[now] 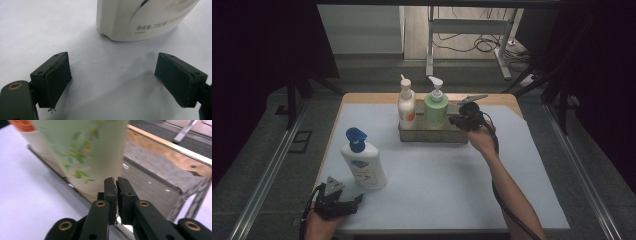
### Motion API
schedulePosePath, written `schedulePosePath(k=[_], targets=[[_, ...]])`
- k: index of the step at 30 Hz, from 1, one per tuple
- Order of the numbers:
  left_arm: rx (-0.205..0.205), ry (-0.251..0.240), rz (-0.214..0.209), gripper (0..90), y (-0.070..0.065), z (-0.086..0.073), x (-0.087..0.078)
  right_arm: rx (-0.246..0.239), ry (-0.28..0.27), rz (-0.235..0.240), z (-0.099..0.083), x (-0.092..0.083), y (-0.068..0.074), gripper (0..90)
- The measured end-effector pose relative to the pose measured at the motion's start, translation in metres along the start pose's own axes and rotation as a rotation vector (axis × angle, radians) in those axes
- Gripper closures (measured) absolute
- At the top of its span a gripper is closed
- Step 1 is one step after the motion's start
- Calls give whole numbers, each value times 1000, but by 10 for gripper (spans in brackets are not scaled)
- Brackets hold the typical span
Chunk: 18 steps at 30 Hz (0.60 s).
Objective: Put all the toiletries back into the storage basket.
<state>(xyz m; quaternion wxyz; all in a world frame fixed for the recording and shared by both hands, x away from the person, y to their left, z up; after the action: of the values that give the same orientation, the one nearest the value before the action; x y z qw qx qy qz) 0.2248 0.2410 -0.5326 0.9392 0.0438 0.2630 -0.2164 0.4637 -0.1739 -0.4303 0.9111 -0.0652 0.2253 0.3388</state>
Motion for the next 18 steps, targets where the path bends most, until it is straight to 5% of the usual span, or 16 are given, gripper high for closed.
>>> schedulePosePath(k=[18], targets=[[-1, 0, -2, 130, 0, 0, 0, 59, 54, -42, -11, 36, -12, 896]])
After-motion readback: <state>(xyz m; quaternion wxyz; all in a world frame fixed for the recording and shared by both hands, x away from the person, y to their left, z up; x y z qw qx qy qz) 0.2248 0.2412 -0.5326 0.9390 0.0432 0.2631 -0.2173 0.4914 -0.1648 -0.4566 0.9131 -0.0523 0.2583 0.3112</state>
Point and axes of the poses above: each handheld gripper's, and its own axes: x roughly forward along the jaws, z roughly out of its top, y roughly to its left, the point moved 1 cm from there along x, roughly forward along the jaws, and after that the axes turned 15 degrees about -y, right-handed, at the moved point
